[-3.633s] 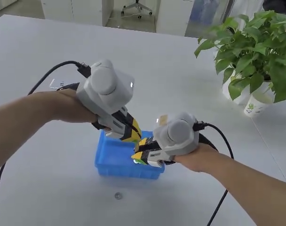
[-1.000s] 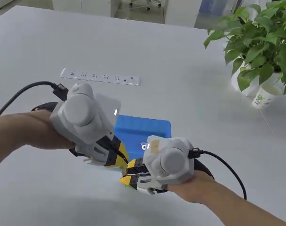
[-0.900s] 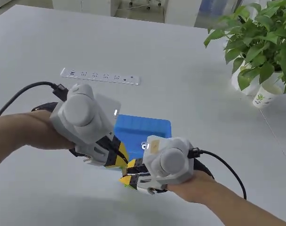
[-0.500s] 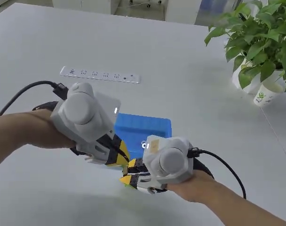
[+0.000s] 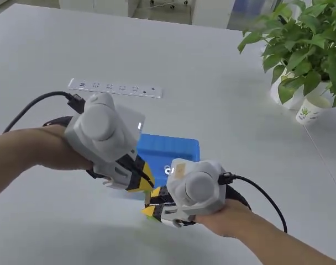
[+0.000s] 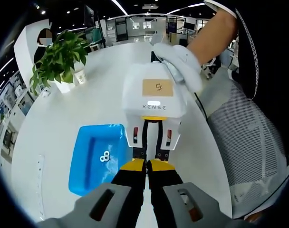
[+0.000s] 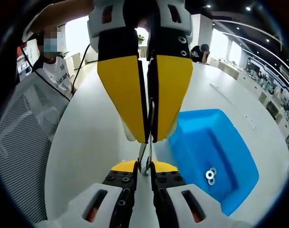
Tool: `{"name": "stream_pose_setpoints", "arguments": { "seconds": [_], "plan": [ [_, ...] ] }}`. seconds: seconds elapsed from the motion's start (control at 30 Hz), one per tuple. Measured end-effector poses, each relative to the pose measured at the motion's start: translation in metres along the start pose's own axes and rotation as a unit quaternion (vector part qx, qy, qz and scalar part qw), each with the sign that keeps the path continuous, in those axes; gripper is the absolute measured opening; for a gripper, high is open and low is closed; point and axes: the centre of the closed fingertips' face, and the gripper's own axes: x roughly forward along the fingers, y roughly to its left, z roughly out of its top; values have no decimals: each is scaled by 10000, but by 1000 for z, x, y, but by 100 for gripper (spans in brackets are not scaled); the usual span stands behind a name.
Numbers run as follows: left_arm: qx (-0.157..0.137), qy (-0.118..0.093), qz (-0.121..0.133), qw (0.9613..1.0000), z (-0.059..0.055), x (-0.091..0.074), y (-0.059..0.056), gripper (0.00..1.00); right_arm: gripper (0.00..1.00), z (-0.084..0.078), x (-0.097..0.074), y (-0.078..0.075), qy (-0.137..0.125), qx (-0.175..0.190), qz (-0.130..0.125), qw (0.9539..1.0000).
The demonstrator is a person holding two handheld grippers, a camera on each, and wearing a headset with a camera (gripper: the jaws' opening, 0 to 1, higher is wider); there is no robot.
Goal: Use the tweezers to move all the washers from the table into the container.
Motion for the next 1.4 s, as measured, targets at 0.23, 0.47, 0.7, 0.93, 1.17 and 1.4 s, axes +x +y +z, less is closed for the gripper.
{"name": "stream_pose_setpoints", "arguments": {
  "seconds": [0.23, 0.47, 0.7, 0.93, 1.17, 1.4],
  "plan": [
    [12, -4, -8, 10000, 0, 0, -1, 5, 13, 0, -1, 1, 0, 32, 4, 10000],
    [10, -3, -14, 10000, 0, 0, -1, 5, 11, -1, 0, 1, 12, 84, 29, 10000],
    [13, 6, -15, 10000, -1, 0, -2, 5, 11, -1, 0, 1, 32, 96, 45, 9999],
    [-9, 18, -23, 10000, 0, -1, -3, 5, 11, -1, -2, 2, 64, 84, 64, 9999],
    [-3, -25, -27, 10000, 5, -5, -3, 5, 11, 2, -10, 4, 70, 57, 68, 9999],
    [78, 1, -32, 10000, 17, -14, -3, 5, 11, 12, -22, 3, -17, 134, 33, 9999]
  ]
}}
